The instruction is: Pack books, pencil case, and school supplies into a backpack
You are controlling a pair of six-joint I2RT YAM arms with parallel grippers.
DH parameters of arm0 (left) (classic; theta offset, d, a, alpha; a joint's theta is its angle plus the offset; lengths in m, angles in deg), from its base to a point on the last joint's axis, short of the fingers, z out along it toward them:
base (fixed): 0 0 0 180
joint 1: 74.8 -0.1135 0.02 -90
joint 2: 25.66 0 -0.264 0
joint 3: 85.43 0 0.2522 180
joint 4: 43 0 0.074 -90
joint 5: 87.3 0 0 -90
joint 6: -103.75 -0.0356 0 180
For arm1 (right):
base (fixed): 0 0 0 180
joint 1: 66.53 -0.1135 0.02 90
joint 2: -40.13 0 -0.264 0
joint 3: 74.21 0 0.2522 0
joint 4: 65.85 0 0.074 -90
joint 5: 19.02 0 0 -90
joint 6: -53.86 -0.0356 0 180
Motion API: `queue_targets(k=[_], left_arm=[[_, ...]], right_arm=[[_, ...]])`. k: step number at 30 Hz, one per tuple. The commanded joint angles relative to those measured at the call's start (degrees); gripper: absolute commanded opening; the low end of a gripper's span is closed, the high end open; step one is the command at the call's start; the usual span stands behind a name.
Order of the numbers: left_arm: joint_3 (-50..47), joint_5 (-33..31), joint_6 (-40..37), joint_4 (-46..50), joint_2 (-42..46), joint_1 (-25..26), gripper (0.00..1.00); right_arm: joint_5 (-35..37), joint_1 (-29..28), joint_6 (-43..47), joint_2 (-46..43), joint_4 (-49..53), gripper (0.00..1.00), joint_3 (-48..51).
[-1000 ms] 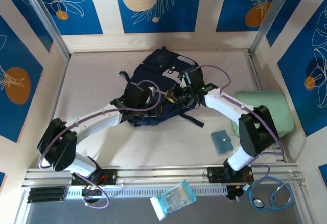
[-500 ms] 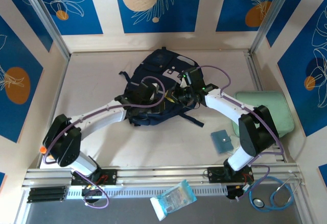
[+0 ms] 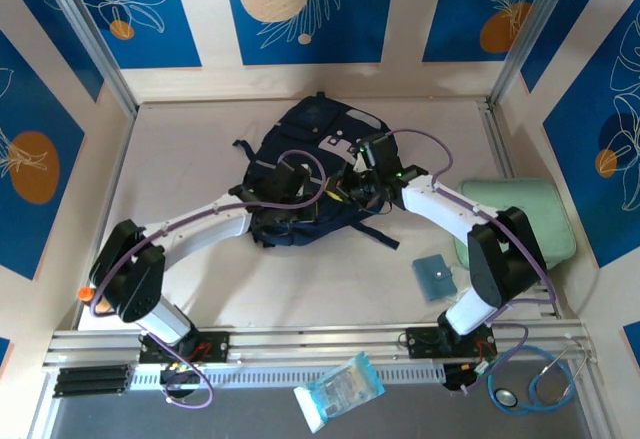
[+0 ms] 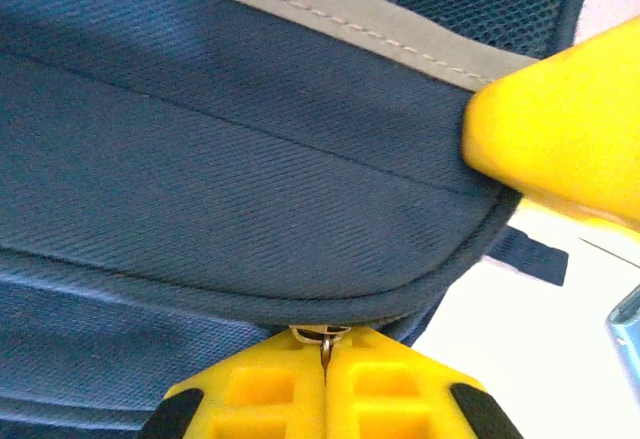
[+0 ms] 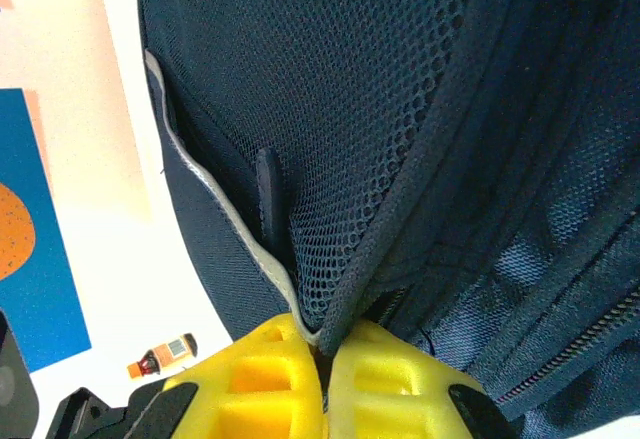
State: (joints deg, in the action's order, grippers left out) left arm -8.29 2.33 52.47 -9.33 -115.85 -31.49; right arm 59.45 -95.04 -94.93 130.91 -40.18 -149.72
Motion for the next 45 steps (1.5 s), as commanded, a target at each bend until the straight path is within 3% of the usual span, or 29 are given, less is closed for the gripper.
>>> queue_targets(k=[1,6,9,15,21,25,28,32,38,45], left_arm=[[-0.96,-3.78,-3.73,3.36,2.05,-3.28,0.00],[-7.35,4.13,-9.59,0.56,4.95,-12.30,0.00],[-6.71,7.30,-13.89,1.29,3.90,-14.57,0.00],[-5.37,12.77,-16.66,0.78,3.77,-13.10,0.00],[-6.07,12.84,-17.19,0.71,5.18,-7.03,0.00],[-6.03,12.84,-16.00,-0.72,5.05,-2.74,0.00],[-5.57,11.99,-14.76,-1.89,4.48,-1.13,0.00],[-4.64,11.61,-13.94,-3.33,3.15,-0.89,0.00],[-2.76,13.23,-14.49,-3.33,1.35,-0.77,0.00],[-3.12,12.76,-15.23,-2.57,2.51,-0.69,0.00]], right_arm=[[3.17,2.38,2.48,-3.65,0.05,0.03,1.64],[3.42,5.87,5.24,-5.34,0.29,0.04,2.97],[2.29,7.68,7.41,-5.22,0.50,0.04,2.70],[-1.83,11.09,12.36,-2.81,0.43,0.04,1.68],[-6.14,14.26,19.58,2.32,1.37,0.06,-2.30],[-4.07,15.17,20.32,2.29,4.16,0.20,-3.84],[0.31,15.48,17.23,-1.35,9.11,0.37,-3.33],[1.84,14.14,10.60,-7.86,14.50,0.50,0.13],[-0.43,10.01,-4.74,-13.31,9.75,0.52,9.11],[1.92,5.10,-10.38,-7.28,5.05,0.51,6.65]])
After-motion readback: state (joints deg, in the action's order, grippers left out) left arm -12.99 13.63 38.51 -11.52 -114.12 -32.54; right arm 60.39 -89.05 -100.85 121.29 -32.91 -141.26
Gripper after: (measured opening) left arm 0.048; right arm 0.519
